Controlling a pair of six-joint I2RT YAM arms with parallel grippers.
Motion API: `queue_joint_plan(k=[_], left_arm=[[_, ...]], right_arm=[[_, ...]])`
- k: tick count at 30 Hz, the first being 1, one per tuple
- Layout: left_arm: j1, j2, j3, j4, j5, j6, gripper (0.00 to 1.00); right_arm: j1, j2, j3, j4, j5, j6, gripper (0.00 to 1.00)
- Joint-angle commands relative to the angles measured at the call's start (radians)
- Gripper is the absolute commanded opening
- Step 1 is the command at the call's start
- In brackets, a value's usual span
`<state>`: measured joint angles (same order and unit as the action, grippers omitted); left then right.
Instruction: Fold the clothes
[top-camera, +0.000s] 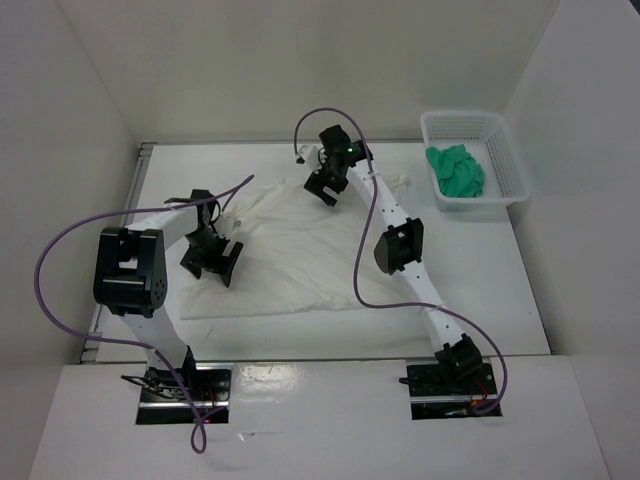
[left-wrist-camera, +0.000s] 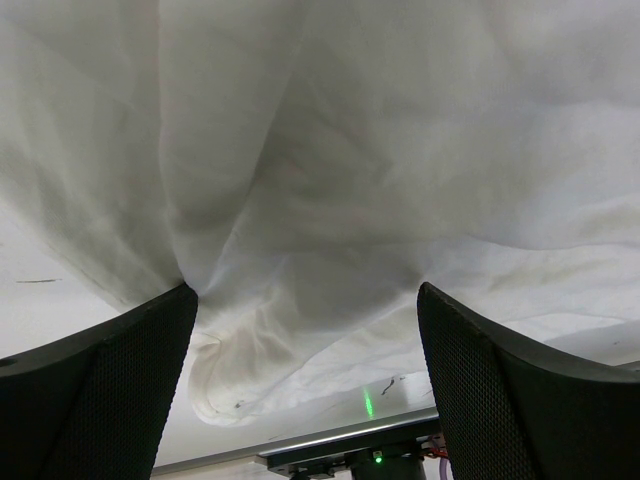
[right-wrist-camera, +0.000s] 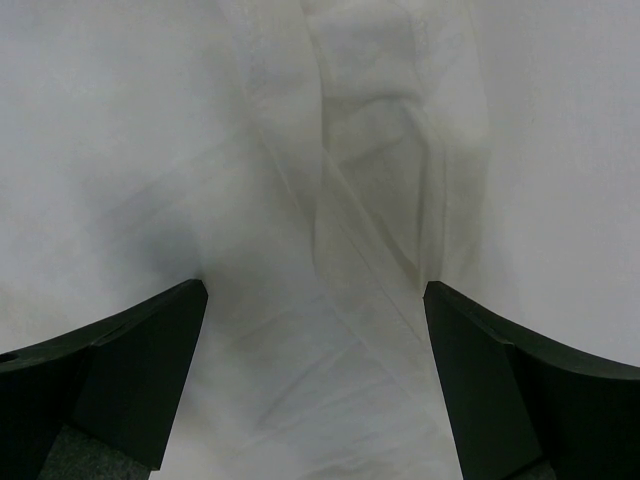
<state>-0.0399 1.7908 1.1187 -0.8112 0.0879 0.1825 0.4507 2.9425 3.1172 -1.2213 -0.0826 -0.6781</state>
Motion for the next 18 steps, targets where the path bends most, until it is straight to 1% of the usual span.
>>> queue_joint_plan(k=[1, 6, 10, 18], left_arm=[[0.002, 0.019, -0.03, 0.02, 0.099, 0.015, 0.96], [0.002, 0.019, -0.03, 0.02, 0.099, 0.015, 0.96], [0.002, 0.019, -0.03, 0.02, 0.099, 0.015, 0.96], [0.002, 0.028, -0.03, 0.02, 0.099, 0.015, 0.96]], right_arm=[[-0.006, 0.024, 0.024, -0.015, 0.01, -0.023, 0.98], [-0.026, 0.024, 0.024, 0.083, 0.072, 0.0, 0.98], [-0.047, 0.033, 0.024, 0.127, 0.141, 0.02, 0.98], [-0.078, 0.033, 0.024, 0.204, 0.202, 0.057, 0.98]])
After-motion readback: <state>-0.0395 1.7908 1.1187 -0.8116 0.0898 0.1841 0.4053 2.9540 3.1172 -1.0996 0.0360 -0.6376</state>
